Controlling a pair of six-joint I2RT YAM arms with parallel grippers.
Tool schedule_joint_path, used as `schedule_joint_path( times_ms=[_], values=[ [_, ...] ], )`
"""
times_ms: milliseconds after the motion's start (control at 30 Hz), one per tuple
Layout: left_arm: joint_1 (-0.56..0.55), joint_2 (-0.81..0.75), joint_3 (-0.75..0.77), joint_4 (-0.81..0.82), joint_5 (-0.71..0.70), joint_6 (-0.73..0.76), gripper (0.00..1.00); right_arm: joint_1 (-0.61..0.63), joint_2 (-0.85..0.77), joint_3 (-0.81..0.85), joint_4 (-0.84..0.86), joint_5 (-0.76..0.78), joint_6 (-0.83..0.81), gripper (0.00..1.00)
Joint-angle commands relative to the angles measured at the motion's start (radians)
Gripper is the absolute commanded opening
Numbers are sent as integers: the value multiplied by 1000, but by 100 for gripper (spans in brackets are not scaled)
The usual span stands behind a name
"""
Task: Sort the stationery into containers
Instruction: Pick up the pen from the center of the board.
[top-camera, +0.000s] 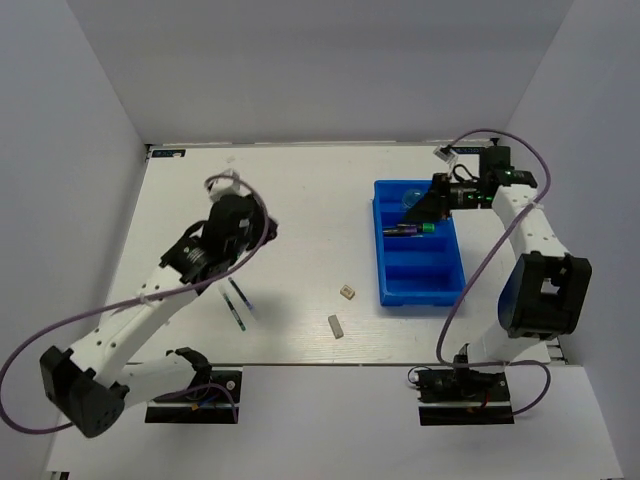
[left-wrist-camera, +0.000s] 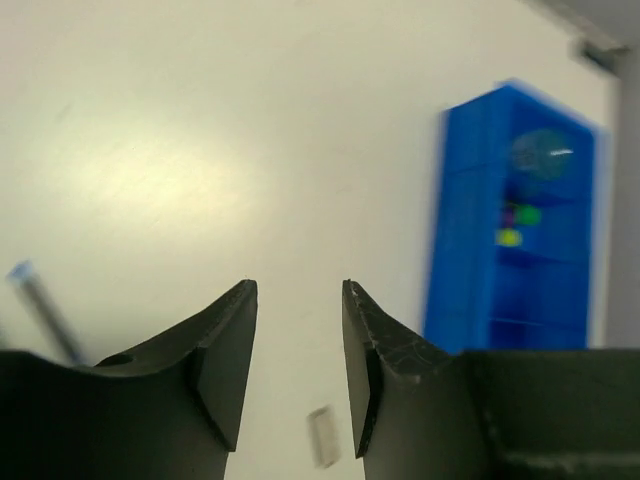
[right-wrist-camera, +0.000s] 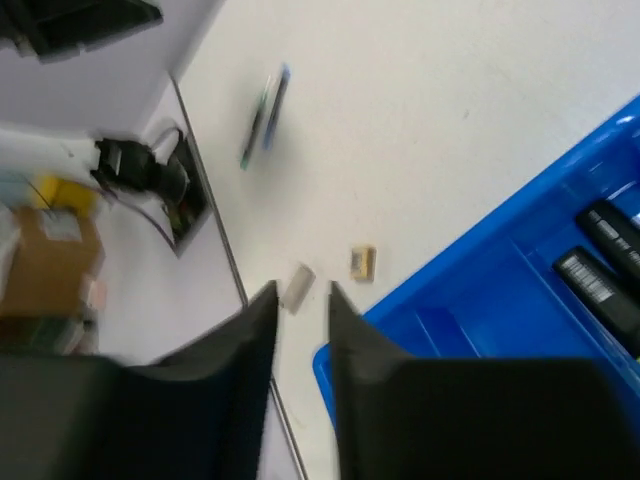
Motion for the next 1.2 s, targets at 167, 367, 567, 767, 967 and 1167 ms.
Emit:
schedule_joint_path(
  times_ms=[167, 367, 567, 767, 967, 1167],
  values=[
    [77, -26, -157, -516, -145, -418, 49, 404, -172, -12, 168, 664, 146, 10],
    [120, -80, -232, -579, -139, -474, 55, 737, -9, 105, 170, 1042, 210, 24],
    [192, -56, -340, -537, -70, -457, 32, 850, 181, 287, 162, 996, 340, 31],
    [220, -126, -391, -557, -87, -454, 26, 937, 370, 439, 151, 929, 416, 12],
    [214, -242, -389, -672, -59, -410, 47, 1061, 514, 571, 182, 927, 437, 27],
    [158, -376, -378, -783, -30, -302, 56, 1158, 639, 711, 166, 1008, 462, 33]
  ],
)
